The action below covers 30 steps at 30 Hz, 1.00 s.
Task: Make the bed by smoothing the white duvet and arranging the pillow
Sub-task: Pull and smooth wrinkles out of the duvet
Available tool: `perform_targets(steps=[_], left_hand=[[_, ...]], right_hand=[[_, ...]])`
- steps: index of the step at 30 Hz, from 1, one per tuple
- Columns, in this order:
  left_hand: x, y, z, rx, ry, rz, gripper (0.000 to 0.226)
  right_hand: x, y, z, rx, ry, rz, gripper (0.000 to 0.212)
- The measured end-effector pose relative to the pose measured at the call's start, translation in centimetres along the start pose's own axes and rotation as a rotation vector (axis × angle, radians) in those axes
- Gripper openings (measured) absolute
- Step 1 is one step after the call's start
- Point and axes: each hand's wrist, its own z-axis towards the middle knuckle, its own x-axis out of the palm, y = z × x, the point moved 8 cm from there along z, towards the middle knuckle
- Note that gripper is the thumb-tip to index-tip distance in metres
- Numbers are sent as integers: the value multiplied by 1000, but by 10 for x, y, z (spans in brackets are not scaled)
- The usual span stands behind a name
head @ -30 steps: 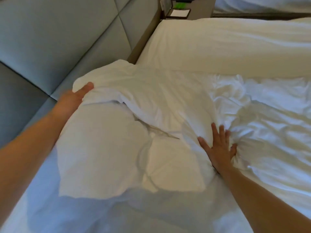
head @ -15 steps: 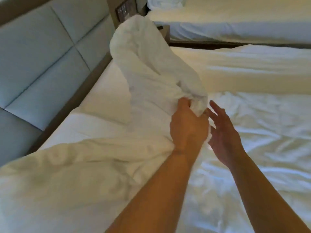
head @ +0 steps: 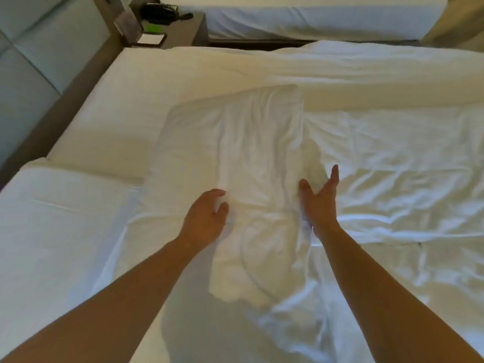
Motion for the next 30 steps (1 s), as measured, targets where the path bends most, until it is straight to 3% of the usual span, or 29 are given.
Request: perform_targets(steps=[2,3,7,12,18,20,23,26,30], left_hand=[[-16,73,-11,-14,-125,310,67],[-19,105,-17,-86,-116,402,68],[-29,160,-28,-258,-92,482,72],[-37,168,-21,-280,-120,319,78],[-66,196,-10,-451,-171,49,112],[-64,187,-12,-445,-180,58,108],[-42,159,-24,-368,-151,189,82],[-6,137,-36,-266,-124,268,78],[37,144,-38,-236,-79,324,81]], right_hand=[[-1,13,-10,-139,-110,-300,81],[5,15,-12,-149,-110,-442,77],[33,-5,-10,44,74,-709,101],[31,-25,10,107,-14,-583,61],[18,0,11,-30,-119,-311,43],[2,31,7,-170,-185,-290,42],[-40,60,8,-329,-308,-318,42],[-78,20,29,-202,-385,-444,42],[-76,-43,48,104,-235,-687,49]])
